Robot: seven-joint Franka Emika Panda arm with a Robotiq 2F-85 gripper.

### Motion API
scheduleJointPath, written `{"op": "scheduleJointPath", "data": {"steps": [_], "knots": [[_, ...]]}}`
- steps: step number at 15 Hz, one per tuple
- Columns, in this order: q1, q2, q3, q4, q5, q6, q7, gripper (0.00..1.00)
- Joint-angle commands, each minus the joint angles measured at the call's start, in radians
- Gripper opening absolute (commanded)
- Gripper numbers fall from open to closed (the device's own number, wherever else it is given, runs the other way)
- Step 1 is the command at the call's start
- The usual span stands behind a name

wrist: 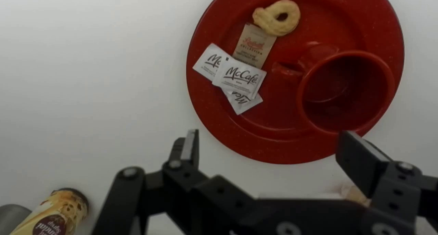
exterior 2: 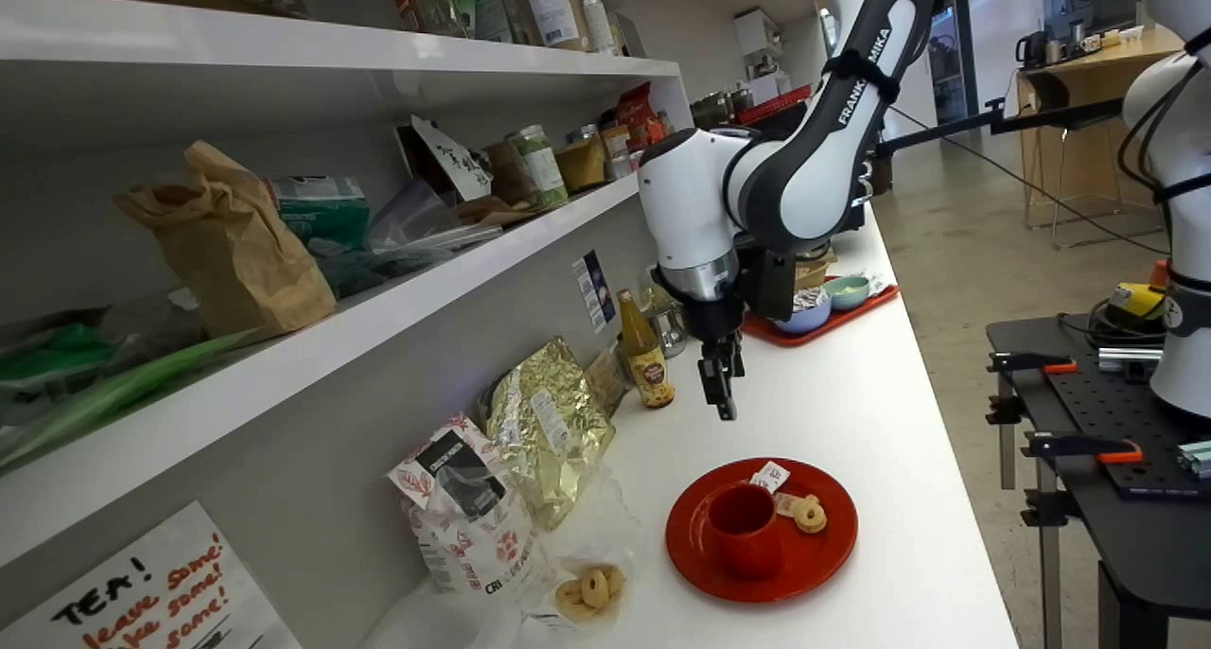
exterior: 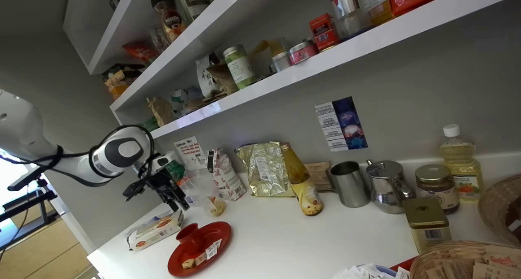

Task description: Remove the orange cup from the orange plate and put it on the counter

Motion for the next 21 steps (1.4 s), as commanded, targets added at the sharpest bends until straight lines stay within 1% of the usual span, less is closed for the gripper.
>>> {"op": "scheduleJointPath", "data": {"steps": [1,6,11,15,21], "knots": [[0.037,0.077,-0.035,0.128,-0.036,-0.054,0.013,1.00],[0.012,0.154,-0.042,0.220,0.050,-0.105,-0.072,1.00],[-0.020,0.225,-0.034,0.244,0.172,-0.160,-0.178,1.00],[-0.025,0.266,-0.032,0.259,0.225,-0.199,-0.221,1.00],[-0.013,0.297,-0.029,0.297,0.251,-0.242,-0.236,1.00]]}}
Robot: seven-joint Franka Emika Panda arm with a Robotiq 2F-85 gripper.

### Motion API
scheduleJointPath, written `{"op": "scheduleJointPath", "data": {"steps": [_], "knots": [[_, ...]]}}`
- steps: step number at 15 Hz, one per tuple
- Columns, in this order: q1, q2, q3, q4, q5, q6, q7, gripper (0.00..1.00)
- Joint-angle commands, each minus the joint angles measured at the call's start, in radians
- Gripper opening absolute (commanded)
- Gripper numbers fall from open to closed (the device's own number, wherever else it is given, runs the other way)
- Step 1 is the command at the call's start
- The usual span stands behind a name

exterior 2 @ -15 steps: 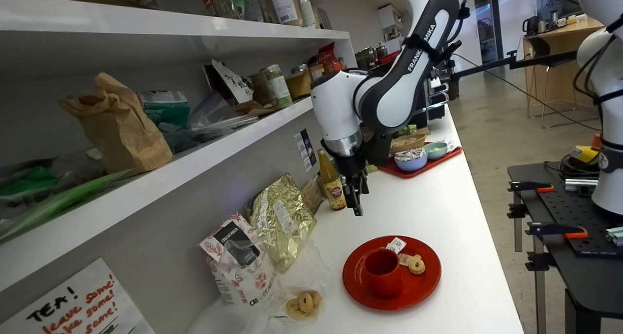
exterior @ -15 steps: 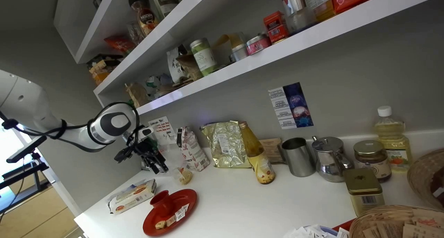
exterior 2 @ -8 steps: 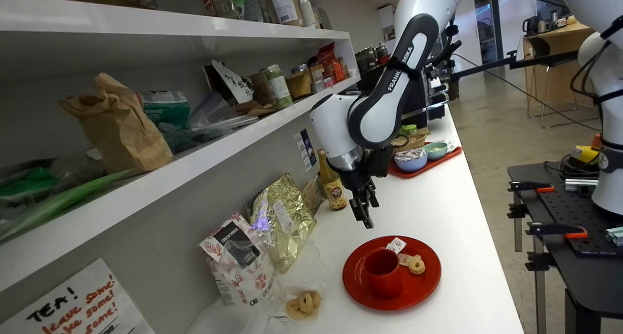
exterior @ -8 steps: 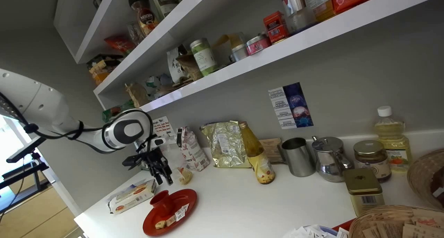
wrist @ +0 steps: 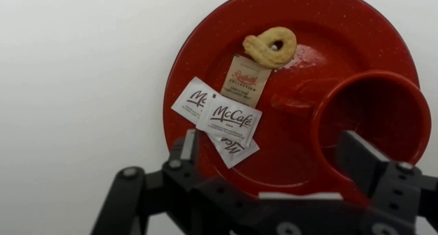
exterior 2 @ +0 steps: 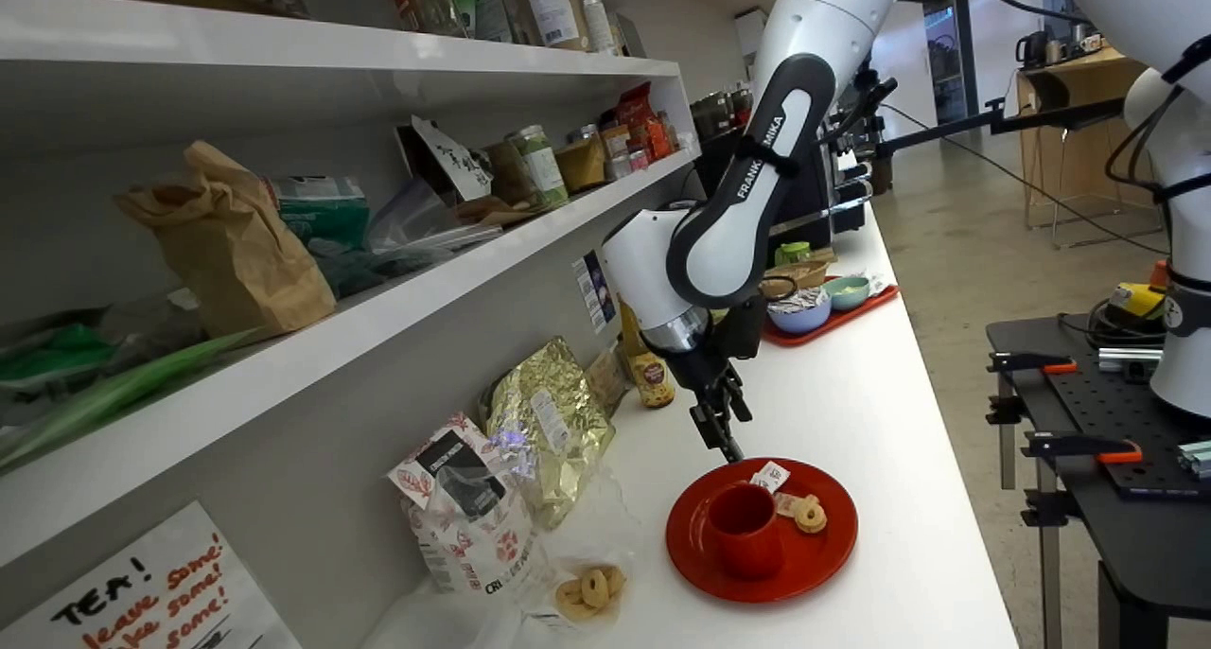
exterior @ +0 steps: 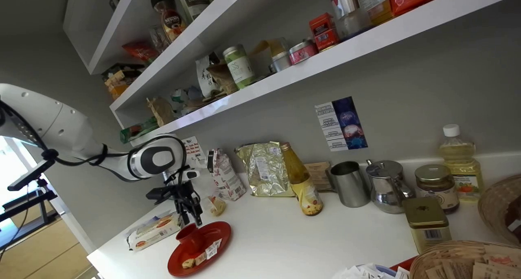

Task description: Remove the orange cup from the orange plate and put it on the counter

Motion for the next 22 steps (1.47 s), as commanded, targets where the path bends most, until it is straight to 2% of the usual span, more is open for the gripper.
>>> {"op": "scheduleJointPath", "data": {"steps": [1,13,14,16,22], "knots": [[0.007,0.034,0.008,0.057,0.032,-0.049,-0.029,1.00],[0.051,0.144,0.020,0.130,0.025,-0.076,-0.016,1.00],[0.053,0.155,0.020,0.134,0.025,-0.075,-0.018,0.75],[0.054,0.171,0.019,0.144,0.027,-0.076,-0.019,0.68],[0.050,0.196,0.016,0.170,0.030,-0.089,-0.021,0.21]]}}
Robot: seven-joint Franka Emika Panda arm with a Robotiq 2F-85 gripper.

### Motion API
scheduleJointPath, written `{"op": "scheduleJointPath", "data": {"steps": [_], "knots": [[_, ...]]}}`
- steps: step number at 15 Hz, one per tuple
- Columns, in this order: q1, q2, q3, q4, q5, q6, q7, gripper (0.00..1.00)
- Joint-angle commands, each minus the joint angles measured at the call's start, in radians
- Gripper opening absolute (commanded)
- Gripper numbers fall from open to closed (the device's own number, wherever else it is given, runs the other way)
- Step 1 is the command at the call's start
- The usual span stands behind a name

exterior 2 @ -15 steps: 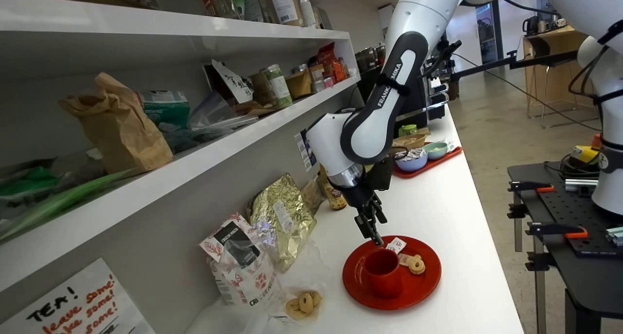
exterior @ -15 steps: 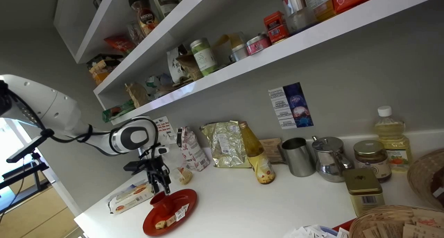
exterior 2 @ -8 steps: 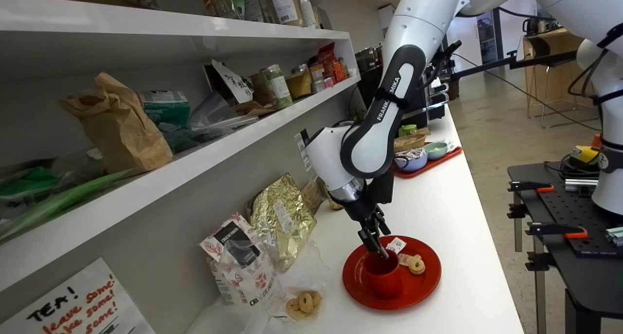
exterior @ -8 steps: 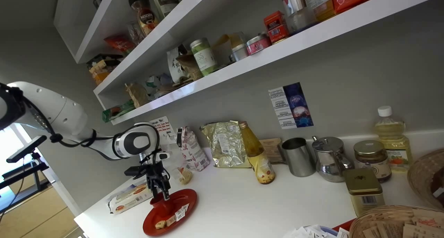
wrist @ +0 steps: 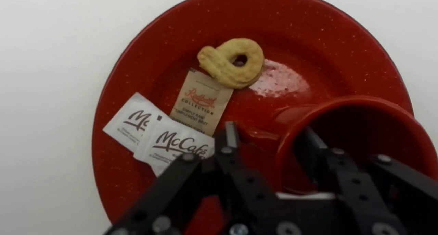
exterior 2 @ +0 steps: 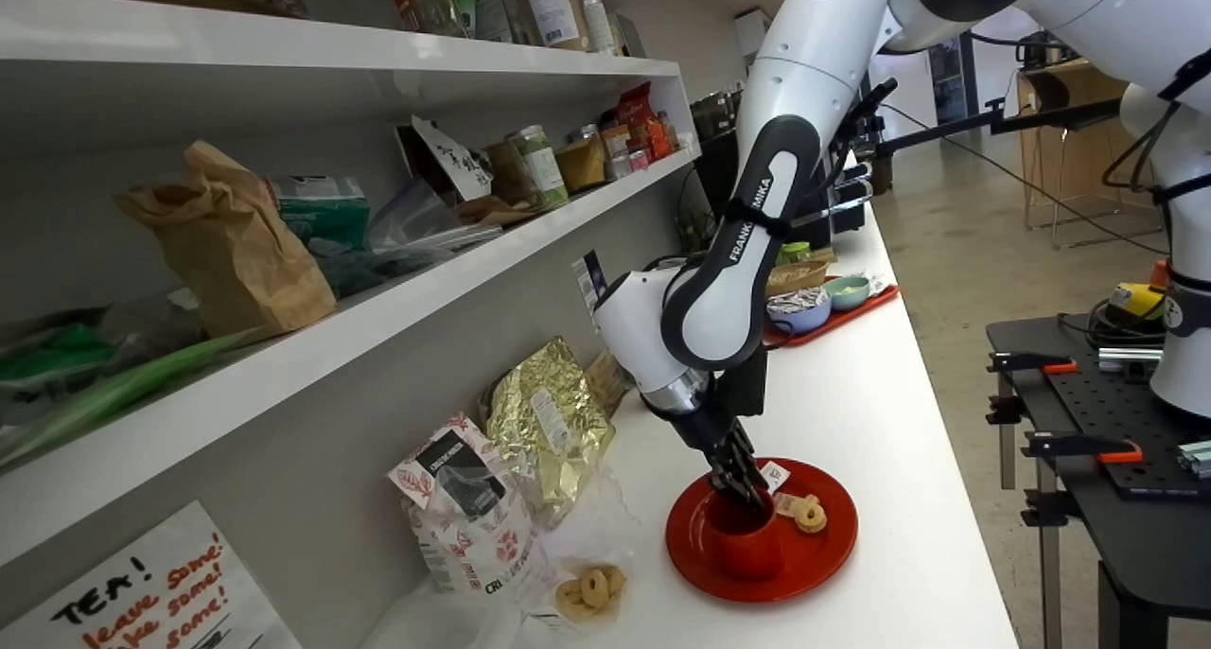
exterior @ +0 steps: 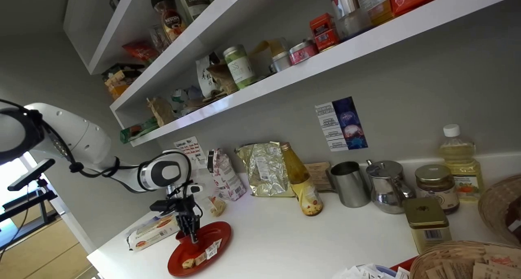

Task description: Remove the orange cup from the orange plate and put it on the counter

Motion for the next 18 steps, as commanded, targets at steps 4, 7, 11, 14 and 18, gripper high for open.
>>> {"op": "scheduleJointPath", "data": {"steps": [4,7,11,14,18], "knots": [[-0.001,0.035,-0.009,0.065,0.025,-0.061,-0.022,0.02],[-0.003,0.034,-0.010,0.082,0.031,-0.081,-0.022,0.02],[-0.011,0.018,-0.010,0.084,0.035,-0.091,-0.028,0.02],[-0.027,-0.021,-0.008,0.063,0.041,-0.082,-0.041,0.03],[-0.067,-0.097,-0.014,0.020,0.054,-0.067,-0.068,0.03]]}}
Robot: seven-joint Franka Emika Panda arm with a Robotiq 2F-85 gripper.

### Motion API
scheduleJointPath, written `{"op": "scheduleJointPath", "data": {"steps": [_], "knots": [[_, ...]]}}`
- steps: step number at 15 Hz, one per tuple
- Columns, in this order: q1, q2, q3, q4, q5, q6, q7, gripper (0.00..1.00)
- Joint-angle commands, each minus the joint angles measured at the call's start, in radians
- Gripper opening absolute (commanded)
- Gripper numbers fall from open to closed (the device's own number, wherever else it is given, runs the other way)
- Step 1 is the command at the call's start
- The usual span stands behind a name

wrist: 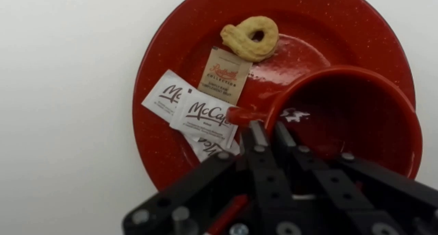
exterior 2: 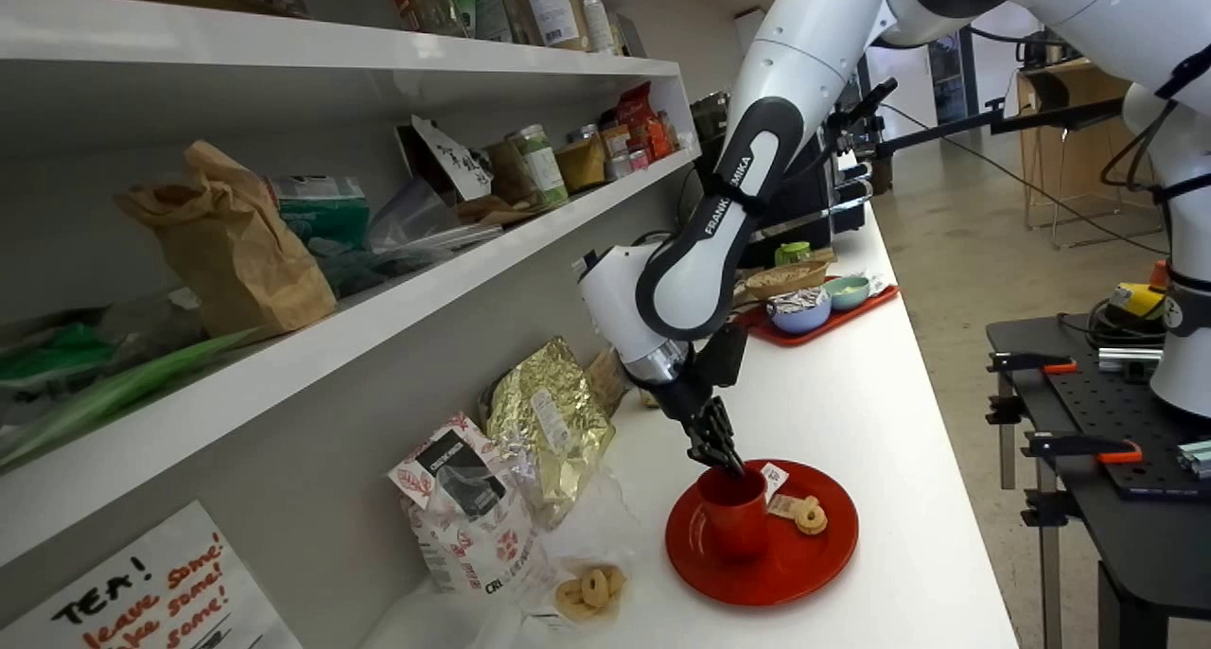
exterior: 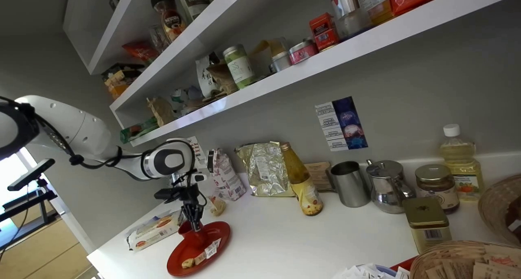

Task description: Remove the orange cup from the orange plate and put it on the counter

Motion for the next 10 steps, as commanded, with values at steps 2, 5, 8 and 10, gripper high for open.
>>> {"op": "scheduleJointPath", "data": {"steps": [2,5,8,10], "knots": [[-0.057,-0.114,-0.019,-0.062,0.045,0.005,-0.060,0.03],[-0.113,-0.177,-0.052,-0.109,0.058,0.023,-0.076,0.03],[-0.175,-0.222,-0.099,-0.162,0.061,0.042,-0.090,0.03],[-0.220,-0.235,-0.133,-0.193,0.063,0.051,-0.100,0.03]]}}
